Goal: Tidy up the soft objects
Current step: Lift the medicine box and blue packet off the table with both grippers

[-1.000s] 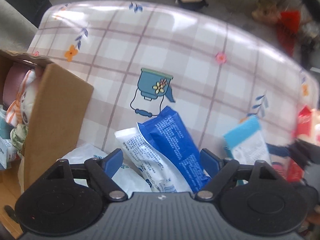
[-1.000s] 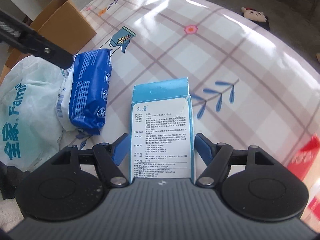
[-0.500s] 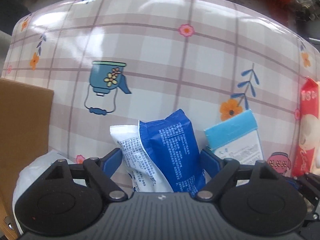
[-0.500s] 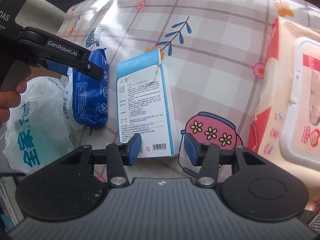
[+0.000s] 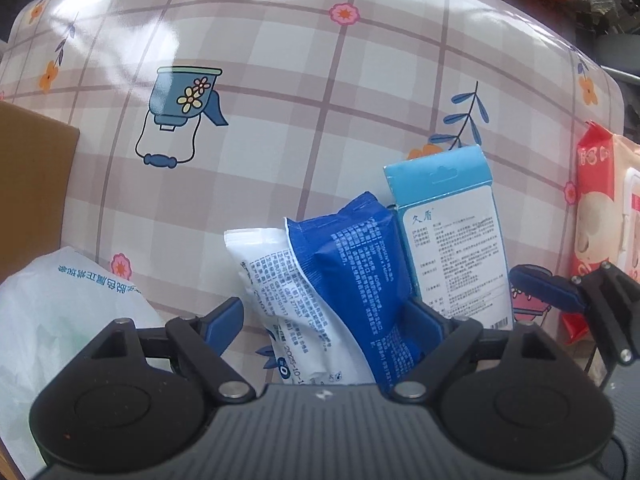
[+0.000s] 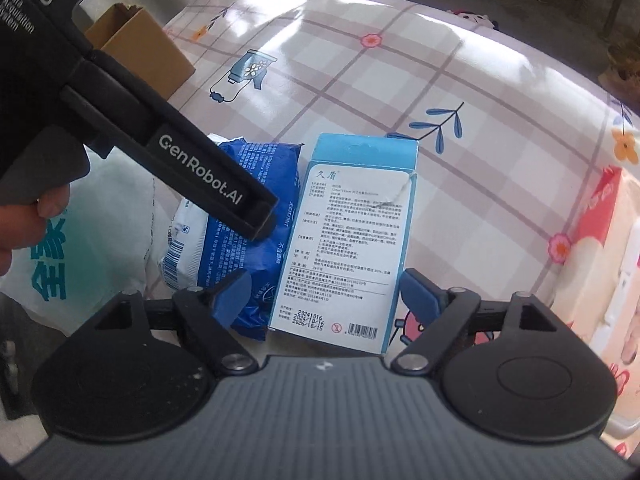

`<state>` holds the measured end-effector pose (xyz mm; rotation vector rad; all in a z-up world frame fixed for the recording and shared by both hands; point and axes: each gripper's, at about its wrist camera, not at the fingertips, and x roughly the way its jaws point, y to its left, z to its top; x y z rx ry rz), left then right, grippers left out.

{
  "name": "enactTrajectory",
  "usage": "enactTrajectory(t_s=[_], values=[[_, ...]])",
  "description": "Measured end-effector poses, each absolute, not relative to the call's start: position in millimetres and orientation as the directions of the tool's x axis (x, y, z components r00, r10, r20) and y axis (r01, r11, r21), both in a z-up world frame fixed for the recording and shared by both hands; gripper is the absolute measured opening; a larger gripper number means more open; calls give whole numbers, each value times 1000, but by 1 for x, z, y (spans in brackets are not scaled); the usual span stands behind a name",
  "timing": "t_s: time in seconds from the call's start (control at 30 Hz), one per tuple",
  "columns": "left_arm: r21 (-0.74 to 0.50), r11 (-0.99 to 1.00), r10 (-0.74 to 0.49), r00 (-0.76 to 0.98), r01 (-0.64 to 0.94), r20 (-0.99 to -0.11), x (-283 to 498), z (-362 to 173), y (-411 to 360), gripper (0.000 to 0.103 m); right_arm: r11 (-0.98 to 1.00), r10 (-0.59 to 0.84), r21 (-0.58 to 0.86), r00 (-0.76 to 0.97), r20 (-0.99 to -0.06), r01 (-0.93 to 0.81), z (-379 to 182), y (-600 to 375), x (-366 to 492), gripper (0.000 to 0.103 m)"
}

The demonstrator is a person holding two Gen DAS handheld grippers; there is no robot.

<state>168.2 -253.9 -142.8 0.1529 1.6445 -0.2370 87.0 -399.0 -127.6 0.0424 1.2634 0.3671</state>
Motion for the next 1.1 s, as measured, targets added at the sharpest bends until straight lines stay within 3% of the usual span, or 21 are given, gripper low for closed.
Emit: enactTrajectory(t_s=[0.33,0.47,0.6,0.7,0.83,0.97,1.1], values=[[-102,972,-78,-116,214,-990,183,-154,-247,88,953,274,232,221,-936,-197,-133,-410,91,78],[-99,968,-76,-105,230,-991,180,-159,-246,82,952,294,267,196,-936,-149,-143,-417,85,67],[-90,972,-66,-113,219,-991,172,-156,-245,80,958,284,270,192,-940,-94,-143,-429,71,64],[-72,976,-52,-98,206,-994,170,-153,-240,79,971,231,215,172,-958,-107,-143,-432,62,49],[-44,983,-34,-62,180,-997,172,-148,-224,77,966,243,221,182,-953,-134,-140,-431,62,52],[-42,990,-37,-41,135,-998,178,-147,-210,77,960,254,207,274,-928,-190,-128,-417,79,79],[-59,993,-57,-26,100,-998,182,-146,-201,77,949,251,177,288,-924,-260,-137,-396,105,83]])
